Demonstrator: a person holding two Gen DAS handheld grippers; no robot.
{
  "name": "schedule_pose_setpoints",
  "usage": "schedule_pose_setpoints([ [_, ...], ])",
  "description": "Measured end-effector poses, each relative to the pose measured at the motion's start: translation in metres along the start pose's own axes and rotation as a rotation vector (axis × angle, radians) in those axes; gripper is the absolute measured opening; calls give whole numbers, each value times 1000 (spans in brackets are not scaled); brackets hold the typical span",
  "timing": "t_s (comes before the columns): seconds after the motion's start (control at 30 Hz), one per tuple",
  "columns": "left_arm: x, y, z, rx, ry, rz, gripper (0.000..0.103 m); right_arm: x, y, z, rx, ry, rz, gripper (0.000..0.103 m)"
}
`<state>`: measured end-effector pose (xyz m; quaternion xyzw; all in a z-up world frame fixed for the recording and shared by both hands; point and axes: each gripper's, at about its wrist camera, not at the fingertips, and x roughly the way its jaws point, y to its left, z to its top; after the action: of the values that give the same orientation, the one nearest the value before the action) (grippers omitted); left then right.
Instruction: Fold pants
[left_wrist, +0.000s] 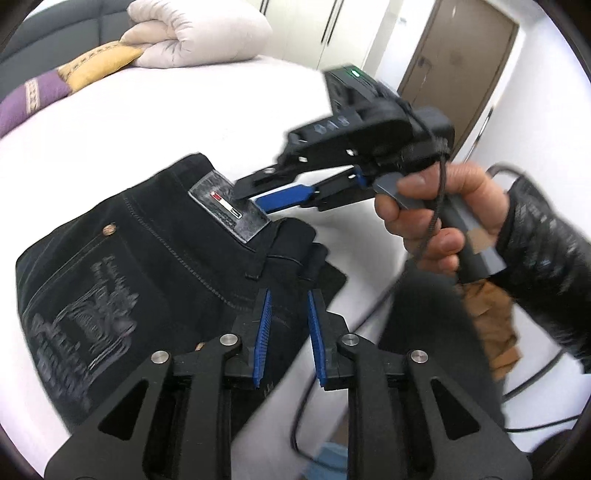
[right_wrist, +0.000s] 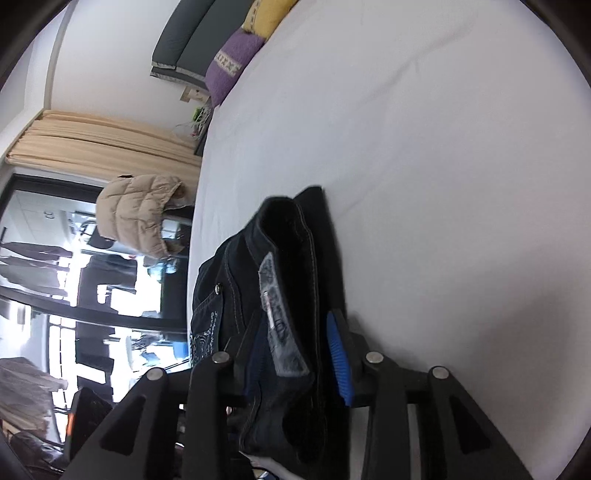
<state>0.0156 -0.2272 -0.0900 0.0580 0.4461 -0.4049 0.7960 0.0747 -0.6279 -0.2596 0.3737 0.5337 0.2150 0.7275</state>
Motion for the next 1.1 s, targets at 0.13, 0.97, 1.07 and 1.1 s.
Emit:
schedule_pose_setpoints([
  [0.13,-24,17,-7,-55,-33,-36,19,-12,35,-9,-83,-1,34,36],
  [0.97,-6,261,-33,-698,-179,-296,12,20,-28,-59,60,58,136,0],
  [1.07,-6,253,-51,-705,-206,-351,12,22,-28,-58,60,57,135,0],
  [1.1,-4,250,-57,-710,-211,-365,12,21,-28,-58,58,57,133,0],
])
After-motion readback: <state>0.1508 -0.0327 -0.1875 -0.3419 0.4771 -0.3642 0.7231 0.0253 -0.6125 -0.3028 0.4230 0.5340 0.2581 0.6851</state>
